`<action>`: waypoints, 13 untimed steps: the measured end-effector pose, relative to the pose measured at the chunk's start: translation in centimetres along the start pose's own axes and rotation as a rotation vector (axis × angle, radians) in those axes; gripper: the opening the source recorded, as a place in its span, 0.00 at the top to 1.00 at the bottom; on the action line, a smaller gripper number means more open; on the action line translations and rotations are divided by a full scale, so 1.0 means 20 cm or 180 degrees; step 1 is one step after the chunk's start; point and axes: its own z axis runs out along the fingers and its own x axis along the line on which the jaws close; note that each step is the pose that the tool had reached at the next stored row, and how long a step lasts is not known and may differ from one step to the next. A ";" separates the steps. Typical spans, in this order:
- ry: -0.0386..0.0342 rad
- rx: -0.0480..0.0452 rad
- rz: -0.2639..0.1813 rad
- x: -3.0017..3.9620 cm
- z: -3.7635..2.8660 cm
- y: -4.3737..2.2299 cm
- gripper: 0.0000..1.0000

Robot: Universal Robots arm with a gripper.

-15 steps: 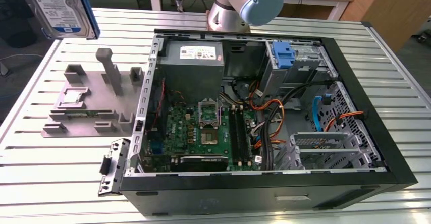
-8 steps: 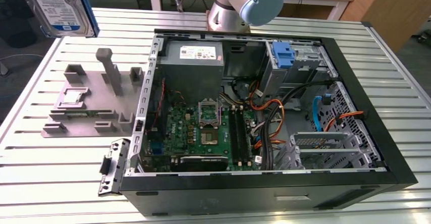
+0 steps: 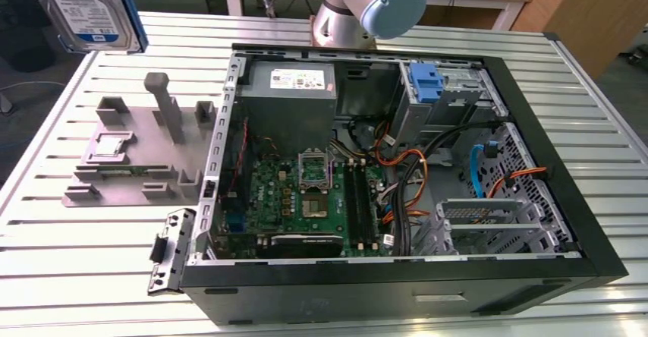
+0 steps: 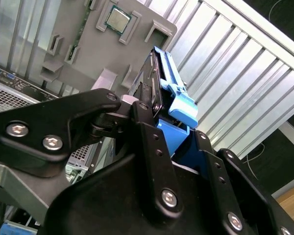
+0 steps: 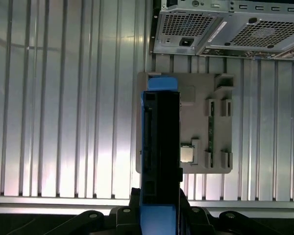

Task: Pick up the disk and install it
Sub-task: 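Pick up the disk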

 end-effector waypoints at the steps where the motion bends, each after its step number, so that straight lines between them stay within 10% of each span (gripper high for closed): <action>1: 0.0000 0.0000 0.0000 0.000 -0.004 0.000 0.63; 13: 0.0000 0.0000 0.0000 -0.001 -0.049 0.001 0.63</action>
